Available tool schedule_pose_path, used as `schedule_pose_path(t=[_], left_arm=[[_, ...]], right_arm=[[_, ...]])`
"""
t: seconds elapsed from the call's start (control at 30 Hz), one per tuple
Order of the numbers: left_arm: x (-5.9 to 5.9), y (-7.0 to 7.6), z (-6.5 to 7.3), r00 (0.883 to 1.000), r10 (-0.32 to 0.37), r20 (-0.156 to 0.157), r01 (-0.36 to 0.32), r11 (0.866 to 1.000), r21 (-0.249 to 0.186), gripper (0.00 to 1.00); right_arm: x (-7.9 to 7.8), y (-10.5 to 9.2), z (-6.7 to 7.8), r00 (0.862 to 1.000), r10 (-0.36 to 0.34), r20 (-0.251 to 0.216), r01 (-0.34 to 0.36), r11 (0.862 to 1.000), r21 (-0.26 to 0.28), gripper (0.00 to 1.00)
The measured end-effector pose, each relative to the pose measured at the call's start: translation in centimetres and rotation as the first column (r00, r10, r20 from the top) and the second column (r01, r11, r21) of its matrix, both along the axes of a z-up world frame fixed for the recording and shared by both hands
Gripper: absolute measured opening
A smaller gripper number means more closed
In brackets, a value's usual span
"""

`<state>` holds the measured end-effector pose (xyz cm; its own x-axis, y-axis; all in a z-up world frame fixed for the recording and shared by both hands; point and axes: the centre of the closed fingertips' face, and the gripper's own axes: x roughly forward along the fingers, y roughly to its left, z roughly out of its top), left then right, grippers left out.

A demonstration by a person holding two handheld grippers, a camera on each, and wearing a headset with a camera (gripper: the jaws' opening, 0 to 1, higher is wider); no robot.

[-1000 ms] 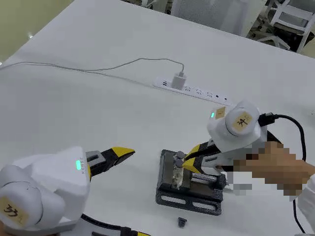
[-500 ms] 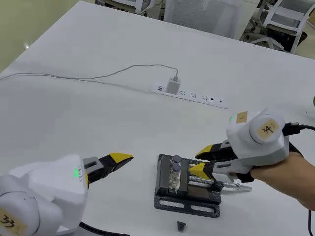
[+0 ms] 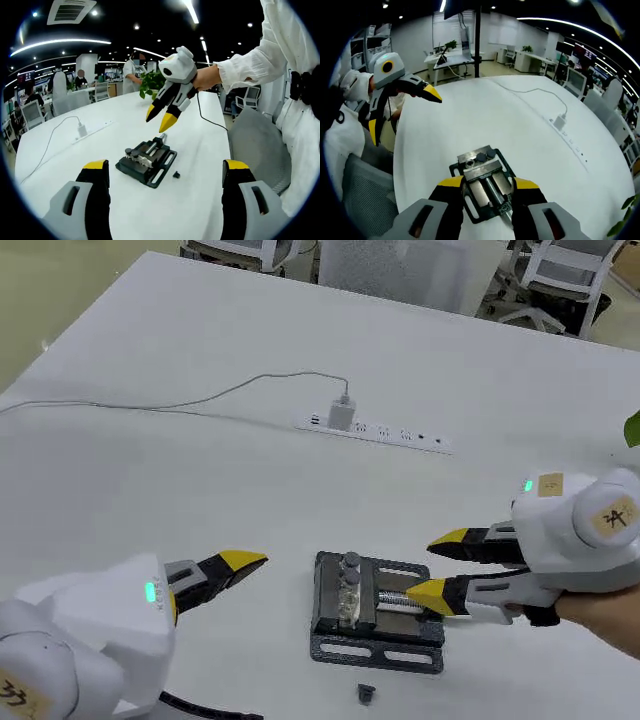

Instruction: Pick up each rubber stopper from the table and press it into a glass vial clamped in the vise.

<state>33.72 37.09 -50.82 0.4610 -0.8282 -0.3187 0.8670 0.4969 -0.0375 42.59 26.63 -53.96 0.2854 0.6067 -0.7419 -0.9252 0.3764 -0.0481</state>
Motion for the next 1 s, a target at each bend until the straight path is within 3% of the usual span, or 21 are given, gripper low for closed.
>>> schedule_pose_path(t=[0.33,0.57,1.0], left_arm=[[-0.1,-0.1,0.2,1.000,-0.008,0.002,0.008,1.000,0.020,0.93],[-0.3,-0.1,0.1,1.000,-0.023,0.003,0.023,0.999,0.044,0.94],[-0.3,-0.3,0.2,0.999,-0.044,0.004,0.044,0.996,0.074,0.94]], right_arm=[[-1.7,-1.5,0.2,1.000,-0.029,0.011,0.028,0.997,0.074,0.47],[-3.3,-1.6,0.3,1.000,-0.008,0.017,0.006,0.991,0.137,0.61],[-5.3,-2.3,-0.1,1.000,0.002,0.013,-0.004,0.983,0.184,0.63]])
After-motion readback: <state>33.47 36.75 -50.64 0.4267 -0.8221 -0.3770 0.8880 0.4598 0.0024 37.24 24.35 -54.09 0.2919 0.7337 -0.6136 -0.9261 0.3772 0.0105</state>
